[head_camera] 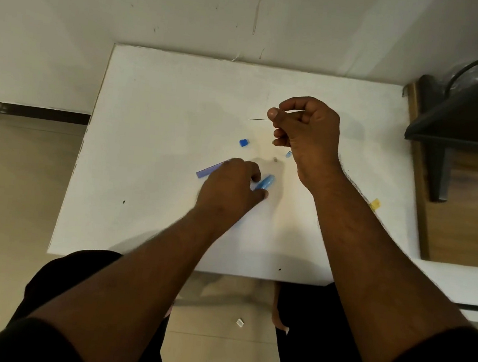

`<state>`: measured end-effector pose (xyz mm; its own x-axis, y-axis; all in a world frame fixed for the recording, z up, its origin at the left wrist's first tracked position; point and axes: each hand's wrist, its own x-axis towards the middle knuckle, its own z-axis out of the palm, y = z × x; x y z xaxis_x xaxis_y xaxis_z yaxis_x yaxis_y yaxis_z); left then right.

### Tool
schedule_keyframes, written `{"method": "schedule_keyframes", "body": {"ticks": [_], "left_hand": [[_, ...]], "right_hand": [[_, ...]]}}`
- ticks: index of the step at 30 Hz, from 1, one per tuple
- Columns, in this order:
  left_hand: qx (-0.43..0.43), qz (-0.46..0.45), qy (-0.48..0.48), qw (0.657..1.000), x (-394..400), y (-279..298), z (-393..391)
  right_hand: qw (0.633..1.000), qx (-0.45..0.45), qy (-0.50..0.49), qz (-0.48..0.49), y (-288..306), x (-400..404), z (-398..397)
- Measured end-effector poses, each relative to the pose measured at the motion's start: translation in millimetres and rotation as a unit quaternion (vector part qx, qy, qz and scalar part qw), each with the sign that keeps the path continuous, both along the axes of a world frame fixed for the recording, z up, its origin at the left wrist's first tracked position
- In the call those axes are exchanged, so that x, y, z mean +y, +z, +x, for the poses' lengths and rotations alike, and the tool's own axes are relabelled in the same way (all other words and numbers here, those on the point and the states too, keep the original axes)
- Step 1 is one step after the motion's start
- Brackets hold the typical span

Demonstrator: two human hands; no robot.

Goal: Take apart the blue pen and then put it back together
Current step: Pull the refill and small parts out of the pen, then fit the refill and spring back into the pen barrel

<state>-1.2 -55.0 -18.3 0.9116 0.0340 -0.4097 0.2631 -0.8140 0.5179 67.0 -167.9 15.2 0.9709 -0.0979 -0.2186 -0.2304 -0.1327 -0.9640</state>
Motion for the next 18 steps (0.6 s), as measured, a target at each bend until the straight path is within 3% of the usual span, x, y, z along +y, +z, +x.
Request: {"method": "schedule_keyframes", "body": {"ticks": [9, 13, 18], "left_hand": [[-0.057, -0.094, 0.075, 0.991, 20.7, 18.8, 10.2], [-0.060, -0.234, 0.150, 0.959, 31.6, 30.6, 17.1], [-0.096, -0.287, 0.150, 0.941, 35.0, 38.1, 19.2]], "right_hand": [[1.000, 0.005, 0.001, 0.022, 2.1, -6.0, 4.1], [0.998, 0.007, -0.012, 0.060, 6.4, -10.0, 5.8], [0.993, 0.028, -0.029, 0.108, 14.8, -16.2, 4.9]]}}
